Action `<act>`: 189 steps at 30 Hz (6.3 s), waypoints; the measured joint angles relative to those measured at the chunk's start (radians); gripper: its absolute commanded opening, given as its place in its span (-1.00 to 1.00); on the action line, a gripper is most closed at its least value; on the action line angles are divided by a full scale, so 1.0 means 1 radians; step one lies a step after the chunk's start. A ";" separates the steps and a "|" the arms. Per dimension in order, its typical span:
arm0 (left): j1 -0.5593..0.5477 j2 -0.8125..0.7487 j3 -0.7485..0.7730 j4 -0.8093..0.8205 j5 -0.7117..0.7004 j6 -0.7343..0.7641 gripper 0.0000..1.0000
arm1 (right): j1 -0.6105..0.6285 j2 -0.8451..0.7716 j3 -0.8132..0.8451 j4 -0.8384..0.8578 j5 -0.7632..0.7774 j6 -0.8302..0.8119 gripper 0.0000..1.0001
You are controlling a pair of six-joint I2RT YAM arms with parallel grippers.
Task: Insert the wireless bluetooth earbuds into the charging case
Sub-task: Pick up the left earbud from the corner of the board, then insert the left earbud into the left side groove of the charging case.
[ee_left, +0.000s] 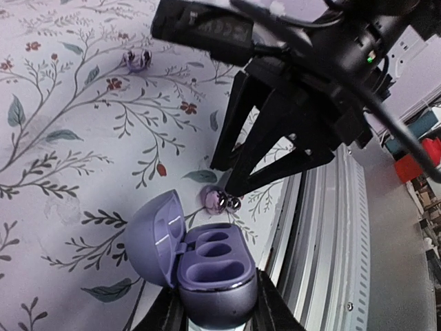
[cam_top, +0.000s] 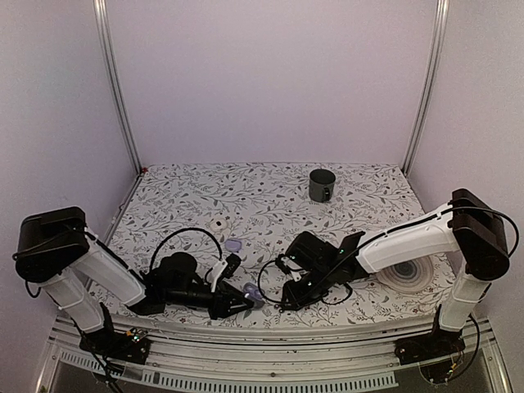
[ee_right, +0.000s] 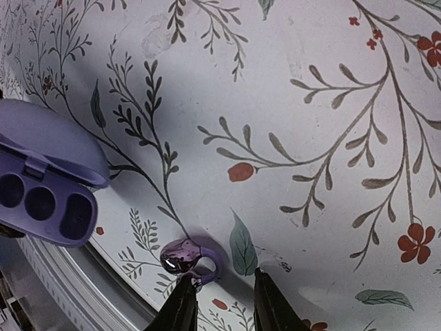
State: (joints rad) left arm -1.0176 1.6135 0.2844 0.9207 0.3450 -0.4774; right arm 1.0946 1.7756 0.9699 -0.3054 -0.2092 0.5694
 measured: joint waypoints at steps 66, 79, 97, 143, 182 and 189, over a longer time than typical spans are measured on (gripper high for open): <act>0.026 0.228 0.194 -0.042 0.067 0.180 -1.00 | -0.003 -0.166 -0.036 0.102 0.044 0.119 -0.96; 0.090 0.334 0.126 0.553 0.294 0.230 -1.00 | -0.003 -0.320 -0.035 0.141 0.032 -0.150 -0.96; 0.116 0.332 0.265 0.595 0.540 0.071 -1.00 | -0.003 -0.372 0.073 0.096 -0.070 -0.356 -0.96; 0.134 0.245 0.271 0.597 0.577 -0.021 -1.00 | 0.070 -0.342 0.134 0.074 0.057 -0.372 -0.96; 0.127 0.171 0.225 0.595 0.488 0.104 -1.00 | 0.071 -0.342 0.130 0.133 0.039 -0.319 -0.48; 0.127 0.170 0.225 0.594 0.478 0.111 -1.00 | 0.076 -0.342 0.134 0.126 0.042 -0.323 -0.32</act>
State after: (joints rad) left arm -0.8902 1.7836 0.5095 1.5143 0.8227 -0.3664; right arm 1.1709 1.4334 1.1038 -0.1795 -0.1669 0.2459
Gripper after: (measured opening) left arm 0.276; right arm 0.320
